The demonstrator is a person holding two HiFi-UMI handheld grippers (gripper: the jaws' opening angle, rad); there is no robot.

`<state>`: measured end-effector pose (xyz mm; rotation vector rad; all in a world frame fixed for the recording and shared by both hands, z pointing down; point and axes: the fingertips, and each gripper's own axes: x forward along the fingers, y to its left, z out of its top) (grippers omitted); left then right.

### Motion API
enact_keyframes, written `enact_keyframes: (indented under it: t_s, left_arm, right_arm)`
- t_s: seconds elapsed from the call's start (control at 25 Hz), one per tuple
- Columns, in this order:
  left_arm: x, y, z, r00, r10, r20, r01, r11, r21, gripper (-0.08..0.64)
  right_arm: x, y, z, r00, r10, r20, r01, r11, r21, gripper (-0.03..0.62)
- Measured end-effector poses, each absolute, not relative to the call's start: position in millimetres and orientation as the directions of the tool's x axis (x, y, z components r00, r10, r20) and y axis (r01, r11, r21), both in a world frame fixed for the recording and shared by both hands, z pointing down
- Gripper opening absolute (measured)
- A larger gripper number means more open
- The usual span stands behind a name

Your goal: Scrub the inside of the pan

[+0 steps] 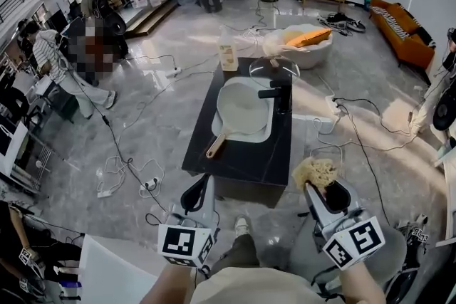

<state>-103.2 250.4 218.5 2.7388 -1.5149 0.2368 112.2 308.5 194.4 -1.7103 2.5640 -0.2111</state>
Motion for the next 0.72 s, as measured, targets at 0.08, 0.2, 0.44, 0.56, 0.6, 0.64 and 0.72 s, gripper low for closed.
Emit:
enact_keyframes:
  t_s: [0.08,0.2,0.44,0.56,0.6,0.64,0.72]
  left_arm:
    - [-112,221,224,0.525,-0.839,0.146,-0.84,-0.538,-0.072,0.002]
    - [-122,176,228,0.535,-0.83,0.157,-0.833,-0.549,-0.066,0.002]
    - [-142,95,236,0.563,-0.803,0.197,-0.813,-0.581,-0.045,0.002]
    - [-148,63,243,0.572,-0.793,0.212,-0.805,-0.592,-0.041,0.003]
    - [-149,54,246,0.574,-0.789,0.219,-0.803,-0.595,-0.04,0.005]
    - [-149,45,249,0.578,-0.784,0.227,-0.8,-0.6,-0.037,0.011]
    - [-150,31,256,0.583,-0.775,0.245,-0.794,-0.607,-0.029,0.044]
  right_arm:
    - [106,281,198,-0.37,-0.928,0.043,-0.921,0.361,-0.144,0.161]
    - [98,236,201,-0.349,-0.935,0.063,-0.929,0.337,-0.155,0.161]
    - [69,148,200,-0.334,-0.939,0.084,-0.934,0.318,-0.165,0.161]
    - [59,112,201,-0.328,-0.94,0.094,-0.938,0.313,-0.149,0.161]
    - [56,102,203,-0.327,-0.939,0.103,-0.94,0.311,-0.143,0.161]
    - [54,92,205,-0.327,-0.938,0.113,-0.941,0.311,-0.137,0.161]
    - [51,74,210,-0.328,-0.935,0.136,-0.942,0.313,-0.121,0.161]
